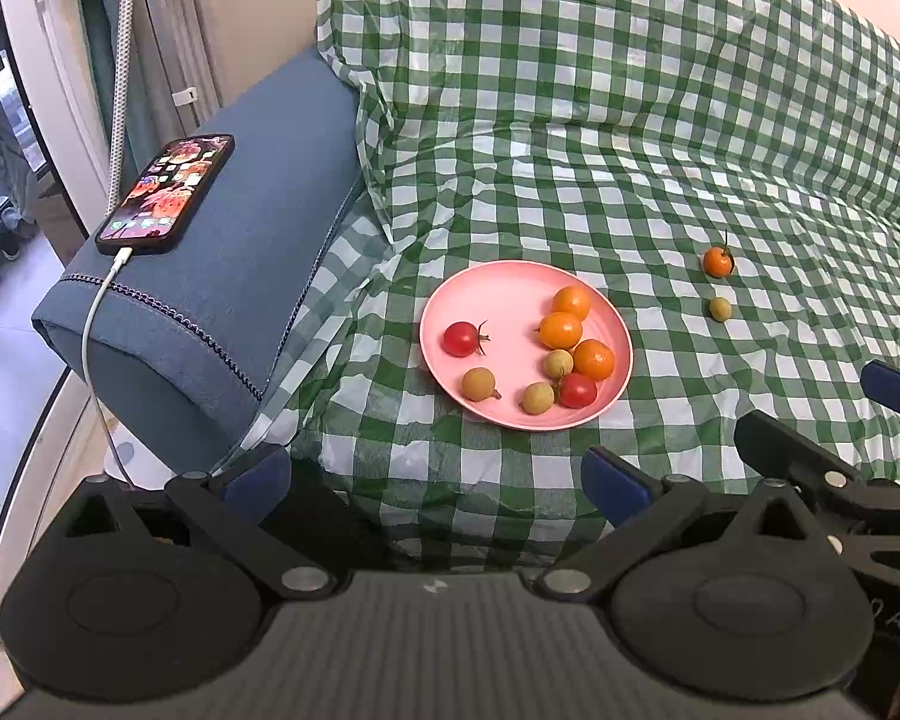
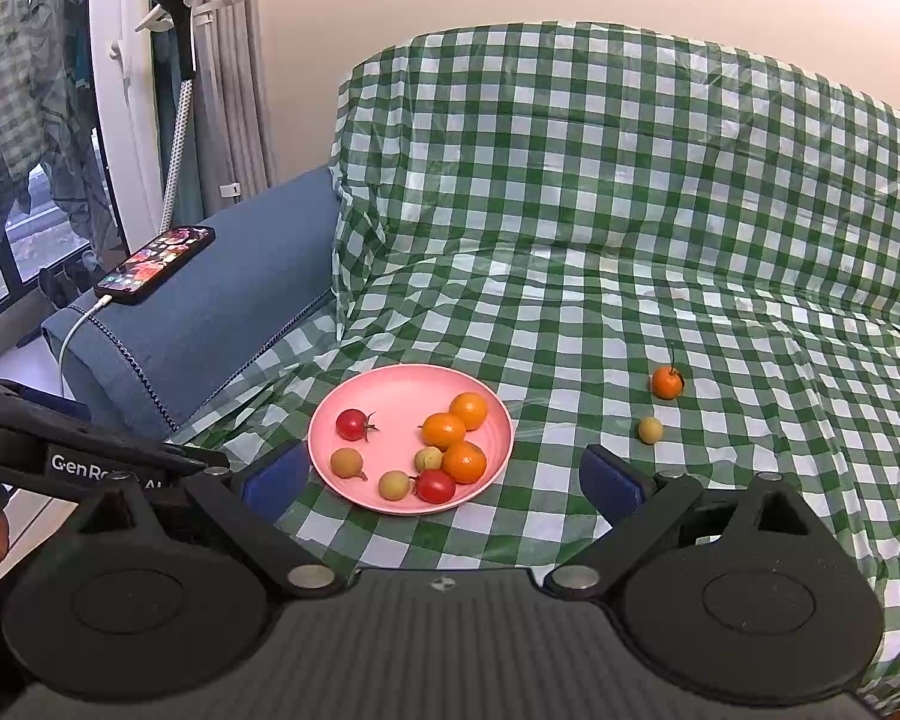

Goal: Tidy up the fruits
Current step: 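Raise both open tools and move them toward the last tangerine and yellow tomato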

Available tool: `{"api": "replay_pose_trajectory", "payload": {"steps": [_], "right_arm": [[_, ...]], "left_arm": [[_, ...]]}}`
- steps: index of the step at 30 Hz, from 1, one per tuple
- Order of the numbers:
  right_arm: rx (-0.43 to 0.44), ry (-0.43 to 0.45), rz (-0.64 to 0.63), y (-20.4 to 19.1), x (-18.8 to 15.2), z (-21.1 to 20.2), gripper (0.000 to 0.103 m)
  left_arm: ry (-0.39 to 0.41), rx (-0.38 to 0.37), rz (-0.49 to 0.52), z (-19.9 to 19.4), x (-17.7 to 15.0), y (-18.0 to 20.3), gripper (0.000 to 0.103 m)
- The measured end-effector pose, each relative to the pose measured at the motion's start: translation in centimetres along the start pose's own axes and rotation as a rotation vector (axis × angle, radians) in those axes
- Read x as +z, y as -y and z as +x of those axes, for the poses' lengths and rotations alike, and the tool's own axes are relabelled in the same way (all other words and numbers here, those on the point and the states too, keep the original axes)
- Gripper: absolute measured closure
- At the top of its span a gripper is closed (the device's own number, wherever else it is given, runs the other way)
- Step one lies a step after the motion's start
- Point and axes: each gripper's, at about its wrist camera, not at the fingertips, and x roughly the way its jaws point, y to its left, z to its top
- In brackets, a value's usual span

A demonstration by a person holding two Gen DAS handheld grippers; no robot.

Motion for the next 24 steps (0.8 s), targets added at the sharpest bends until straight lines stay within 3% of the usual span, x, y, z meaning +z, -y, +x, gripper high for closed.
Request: {"api": "replay_pose_trajectory", "payload": {"steps": [14,24], "right_arm": [[-0.007,-0.034,0.089,3.7,-1.0,3.1,0.004],[-0.209,-0.044,0.229,14.0,-2.4,10.2,0.004]], "left_arm": [[-0.08,0.03,0.061,3.4,1.7,2.3,0.0],[-0.176,0.02,0.065,9.2,7.0,6.7,0.0]]}}
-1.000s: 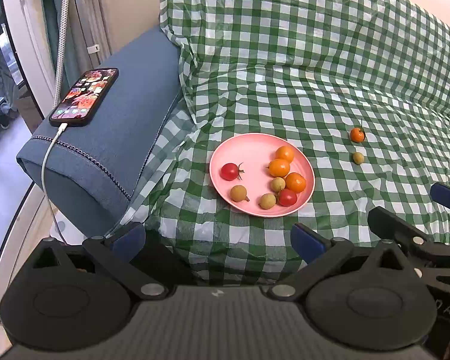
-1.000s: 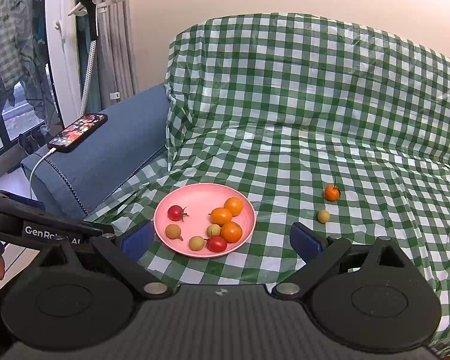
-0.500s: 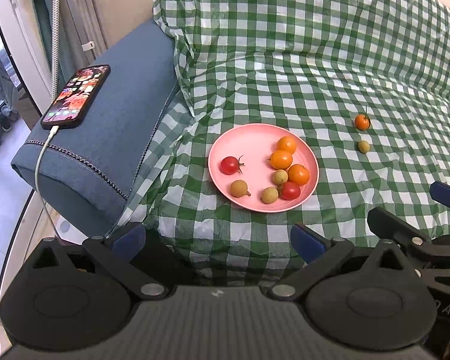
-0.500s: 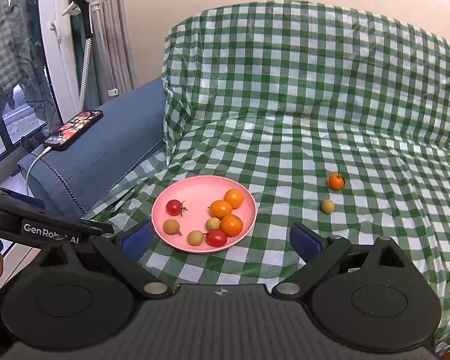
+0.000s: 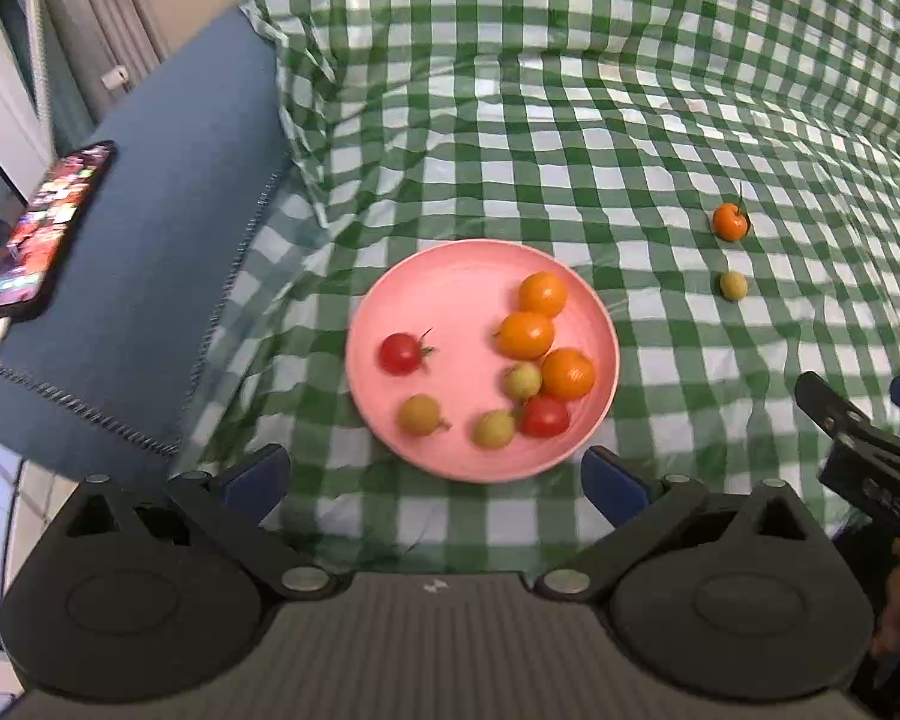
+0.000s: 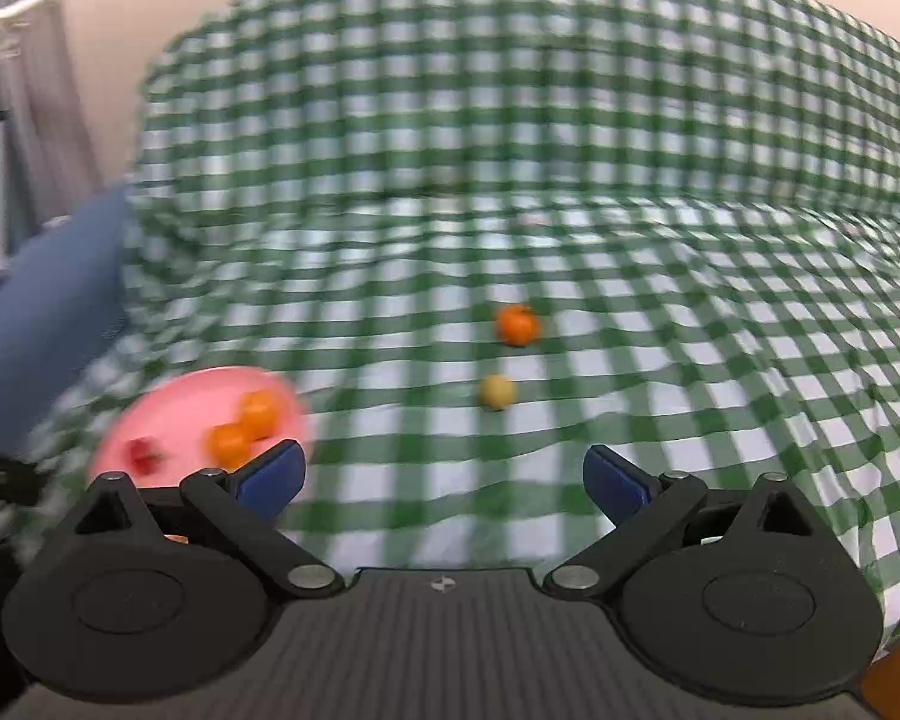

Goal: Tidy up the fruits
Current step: 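Raise both open tools and move them toward the last tangerine and yellow tomato, then grasp the yellow tomato with the right tool while the left grasps the tangerine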

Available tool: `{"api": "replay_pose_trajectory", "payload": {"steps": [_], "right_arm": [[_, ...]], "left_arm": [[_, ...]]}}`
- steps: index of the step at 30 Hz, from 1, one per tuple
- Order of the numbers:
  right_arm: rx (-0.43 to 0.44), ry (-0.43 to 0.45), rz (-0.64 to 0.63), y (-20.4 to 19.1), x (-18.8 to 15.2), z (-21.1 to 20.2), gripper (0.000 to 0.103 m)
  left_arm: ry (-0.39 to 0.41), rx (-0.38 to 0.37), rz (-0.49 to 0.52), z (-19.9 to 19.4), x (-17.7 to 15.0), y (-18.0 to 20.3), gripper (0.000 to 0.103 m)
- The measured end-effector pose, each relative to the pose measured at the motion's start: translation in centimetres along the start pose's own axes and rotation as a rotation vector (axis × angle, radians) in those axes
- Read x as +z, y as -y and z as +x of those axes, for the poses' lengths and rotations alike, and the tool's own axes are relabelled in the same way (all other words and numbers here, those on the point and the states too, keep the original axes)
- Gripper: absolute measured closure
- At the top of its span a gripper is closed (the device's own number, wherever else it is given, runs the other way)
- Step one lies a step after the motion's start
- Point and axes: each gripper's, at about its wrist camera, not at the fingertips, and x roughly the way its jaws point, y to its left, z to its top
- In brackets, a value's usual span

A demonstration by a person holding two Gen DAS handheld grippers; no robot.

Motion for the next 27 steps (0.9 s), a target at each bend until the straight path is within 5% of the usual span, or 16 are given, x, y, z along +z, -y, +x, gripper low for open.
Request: {"api": "replay_pose_trajectory", "payload": {"steps": [5,12,15,17,19,23,27], "right_arm": [[-0.068,-0.034,-0.01,2.2,0.7,7.8,0.004],[-0.048,-0.076,-0.074,2.5,1.1,16.6,0.005],[-0.037,-0.056,-0.113,2.3,1.1,18.3,0.03],[-0.022,-0.079,-0.113,2.6,0.8,19.0,0.064],[-0.014,-0.069,-0.108,3.2,0.7,19.1,0.074],[-0.064,-0.033,-0.037,5.0,1.5,18.7,0.076],[-0.247,0.025,0.142,9.9,2.7,18.5,0.076]], "left_arm": [[-0.031,0.009,-0.047,2.4,3.8,1.1,0.0],[-0.05,0.042,-0.044,5.3,7.1,2.6,0.0],[-0.059,0.059,-0.038,6.4,8.0,3.0,0.0],[-0.064,0.065,-0.041,7.2,8.4,3.1,0.0],[-0.066,0.072,-0.042,7.9,8.7,3.4,0.0],[-0.069,0.067,-0.035,9.2,9.5,4.7,0.0],[-0.034,0.029,0.021,10.1,11.0,8.4,0.0]]}}
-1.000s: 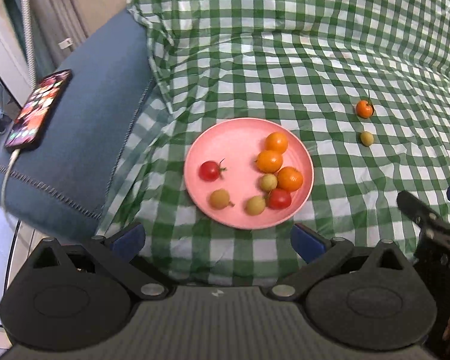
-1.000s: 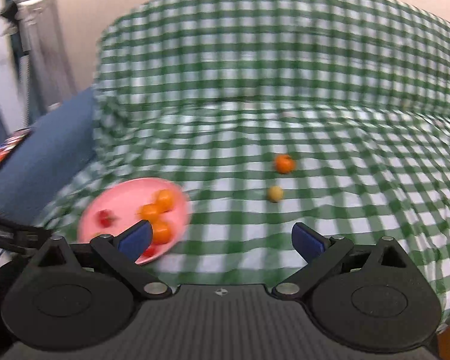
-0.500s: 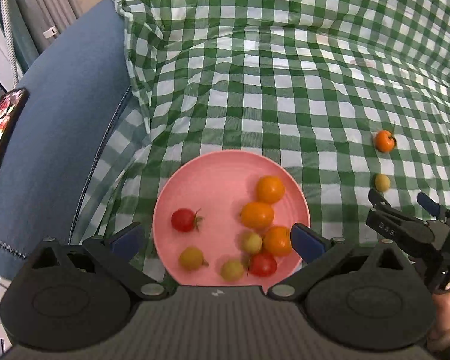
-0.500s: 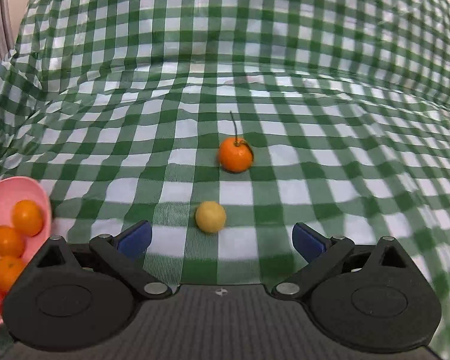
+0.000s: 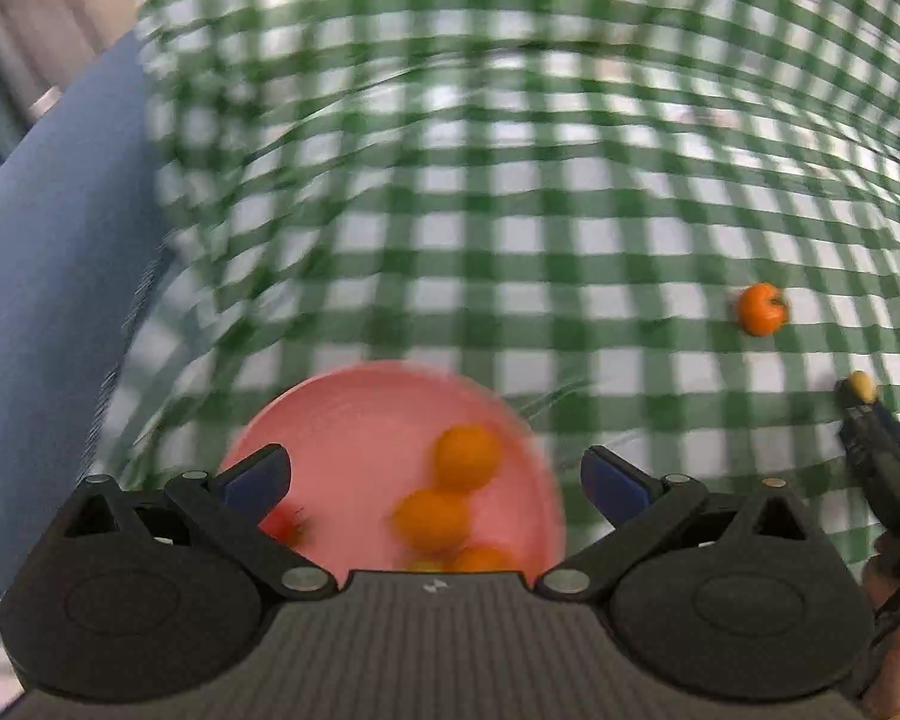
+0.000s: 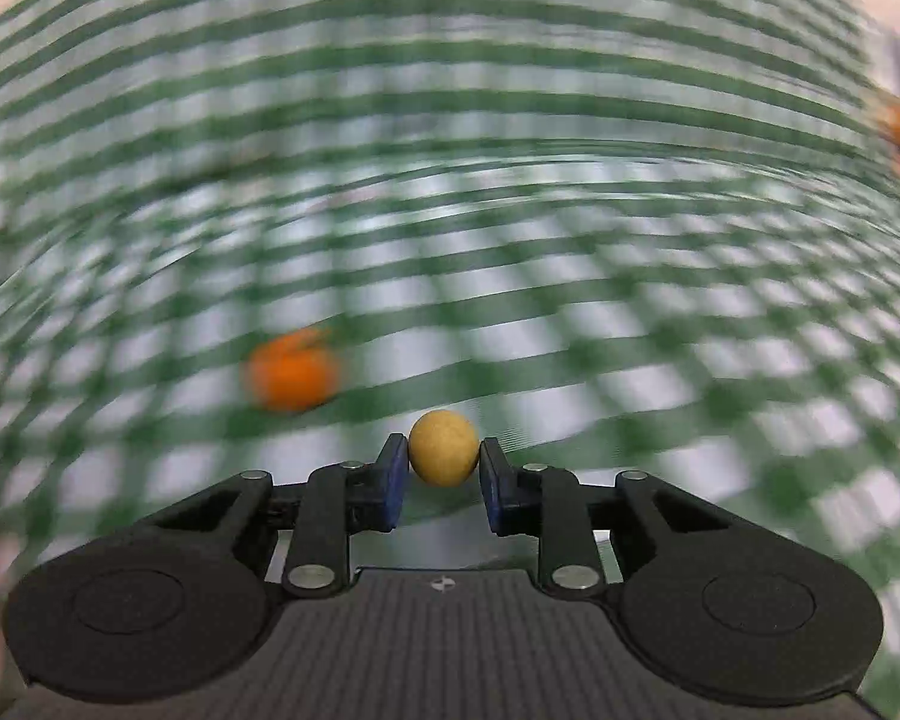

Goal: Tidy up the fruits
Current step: 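Grasp the yellow tomato with the right tool while the left grasps the tangerine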

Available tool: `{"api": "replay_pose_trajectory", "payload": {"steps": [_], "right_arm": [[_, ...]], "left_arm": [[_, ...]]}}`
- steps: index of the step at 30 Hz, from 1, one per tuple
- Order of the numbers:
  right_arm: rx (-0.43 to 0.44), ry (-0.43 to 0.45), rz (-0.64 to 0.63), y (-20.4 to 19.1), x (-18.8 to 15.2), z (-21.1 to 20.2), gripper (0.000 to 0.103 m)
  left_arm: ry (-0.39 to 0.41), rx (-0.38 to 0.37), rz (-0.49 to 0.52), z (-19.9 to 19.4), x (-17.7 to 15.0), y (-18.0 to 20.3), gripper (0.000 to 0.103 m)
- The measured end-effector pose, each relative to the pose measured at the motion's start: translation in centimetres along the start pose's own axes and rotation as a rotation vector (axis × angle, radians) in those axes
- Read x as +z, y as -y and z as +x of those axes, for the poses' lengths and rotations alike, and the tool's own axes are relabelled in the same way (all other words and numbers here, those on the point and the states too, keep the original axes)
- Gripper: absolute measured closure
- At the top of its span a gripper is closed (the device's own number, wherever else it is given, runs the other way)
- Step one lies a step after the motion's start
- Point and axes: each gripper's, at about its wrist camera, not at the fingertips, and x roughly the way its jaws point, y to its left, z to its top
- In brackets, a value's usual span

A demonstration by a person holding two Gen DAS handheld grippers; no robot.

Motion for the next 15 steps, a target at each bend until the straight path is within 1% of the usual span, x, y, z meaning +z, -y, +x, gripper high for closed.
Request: {"api": "replay_pose_trajectory", "payload": {"steps": [3,4,6,8,10,12,13,15], "right_arm": [[-0.137,0.022,0.132,4.0,0.7,1.0,0.076],[-0.169,0.022,0.169,5.3,0.6,1.1,0.076],[-0.215,0.017,0.226,7.2,0.4,1.5,0.076],[-0.227,0.009,0.255,8.0,0.3,1.8,0.076],[-0.217,0.01,0.251,7.9,0.2,1.8,0.076],[-0.199,0.012,0.241,7.7,0.3,2.1,0.076],[-0.194,0.011,0.239,7.7,0.2,2.0,0.076],[-0.189,0.003,0.244,7.7,0.3,2.0,0.076]], "left_arm": [[0.049,-0.057,0.078,1.4,1.9,4.5,0.0],[0.063,-0.096,0.11,2.2,2.7,6.5,0.0],[0.067,-0.17,0.165,4.0,4.0,9.7,0.0],[0.055,-0.215,0.208,6.3,5.3,12.9,0.0],[0.022,-0.214,0.242,8.6,6.4,15.7,0.0],[-0.013,-0.201,0.269,10.5,7.1,17.2,0.0],[-0.034,-0.188,0.27,11.3,7.5,17.8,0.0],[-0.049,-0.196,0.252,12.0,7.7,18.4,0.0]]}}
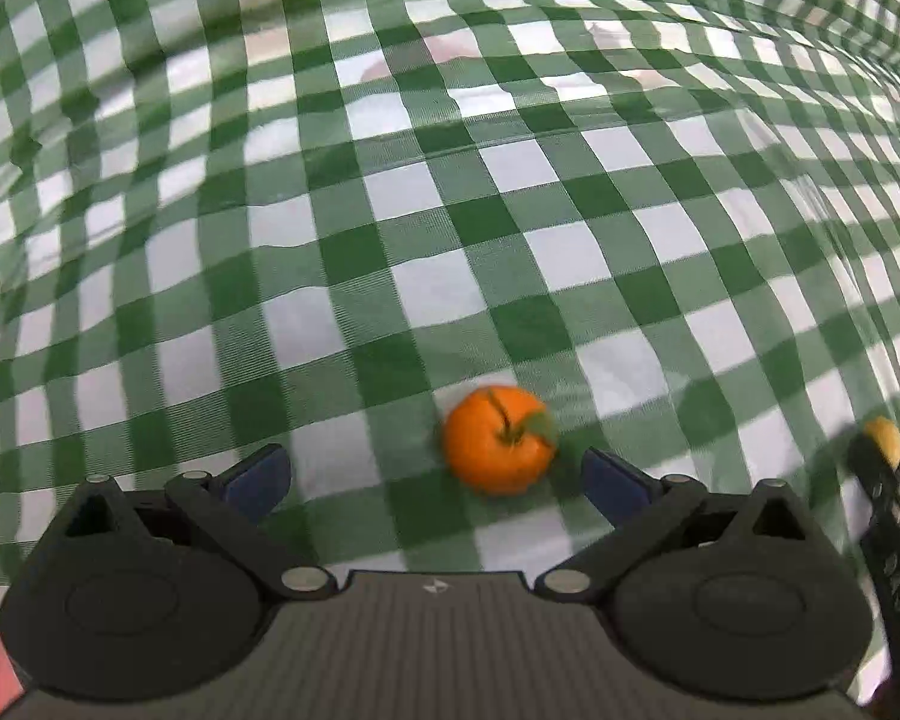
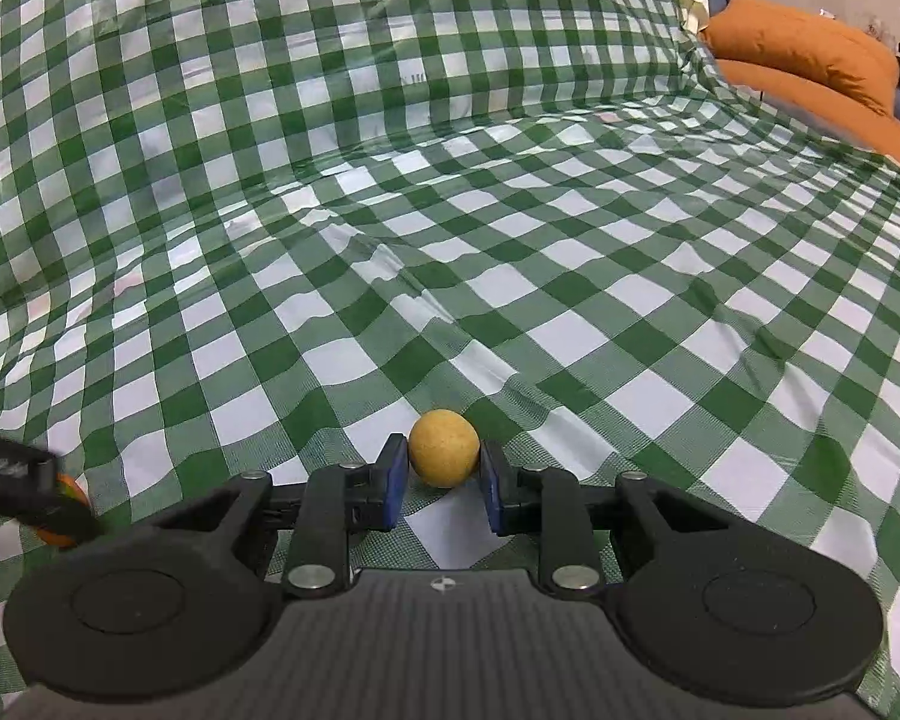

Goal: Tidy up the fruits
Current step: 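Grasp the yellow tomato with the right tool while the left grasps the tangerine, then carry the yellow tomato and tangerine over the pink plate with both tools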

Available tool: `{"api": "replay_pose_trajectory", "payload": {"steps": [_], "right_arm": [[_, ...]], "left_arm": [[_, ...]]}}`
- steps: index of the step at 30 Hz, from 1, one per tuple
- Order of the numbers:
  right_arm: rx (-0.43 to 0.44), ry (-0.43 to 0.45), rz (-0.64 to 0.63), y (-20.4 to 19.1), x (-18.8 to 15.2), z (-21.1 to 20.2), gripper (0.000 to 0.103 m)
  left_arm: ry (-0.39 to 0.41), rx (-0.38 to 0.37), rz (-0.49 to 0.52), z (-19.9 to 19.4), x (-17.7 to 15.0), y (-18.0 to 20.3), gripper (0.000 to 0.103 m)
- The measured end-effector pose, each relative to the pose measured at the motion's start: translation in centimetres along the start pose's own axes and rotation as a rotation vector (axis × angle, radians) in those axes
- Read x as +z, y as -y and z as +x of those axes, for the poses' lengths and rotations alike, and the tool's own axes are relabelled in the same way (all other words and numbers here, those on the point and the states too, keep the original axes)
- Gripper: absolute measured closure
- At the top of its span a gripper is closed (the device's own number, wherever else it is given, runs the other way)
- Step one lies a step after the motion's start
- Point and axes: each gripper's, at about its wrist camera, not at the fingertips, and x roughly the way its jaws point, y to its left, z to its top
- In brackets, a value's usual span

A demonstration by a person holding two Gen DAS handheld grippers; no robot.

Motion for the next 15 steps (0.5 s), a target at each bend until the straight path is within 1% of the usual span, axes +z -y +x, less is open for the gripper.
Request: {"api": "replay_pose_trajectory", "payload": {"steps": [1,2,3,4,5,6,11,15], "right_arm": [[-0.001,-0.004,0.004,0.1,0.1,-0.1,0.076],[0.002,-0.009,0.013,0.2,0.1,0.1,0.076],[0.004,-0.012,0.02,0.2,0.3,0.2,0.076],[0.006,-0.013,0.024,0.2,0.4,0.4,0.076],[0.008,-0.013,0.024,0.1,0.4,0.4,0.076],[0.012,-0.013,0.021,0.0,0.4,0.5,0.076],[0.022,-0.012,0.02,-0.1,0.5,0.3,0.076],[0.048,0.019,0.025,-0.2,0.6,-0.5,0.076]], "left_arm": [[-0.005,-0.004,-0.007,0.2,0.1,-0.1,0.0],[-0.007,-0.009,-0.009,0.4,0.2,0.1,0.008],[-0.012,-0.018,-0.008,0.4,0.3,0.1,0.028],[-0.015,-0.043,-0.01,0.3,0.4,0.0,0.034],[-0.006,-0.057,-0.021,0.0,0.7,0.0,0.059],[-0.001,-0.063,-0.024,-0.3,0.8,-0.1,0.061],[0.028,-0.061,-0.032,-2.4,-0.1,-0.9,0.061],[0.053,-0.096,-0.079,-6.7,-2.7,-3.5,0.061]]}}
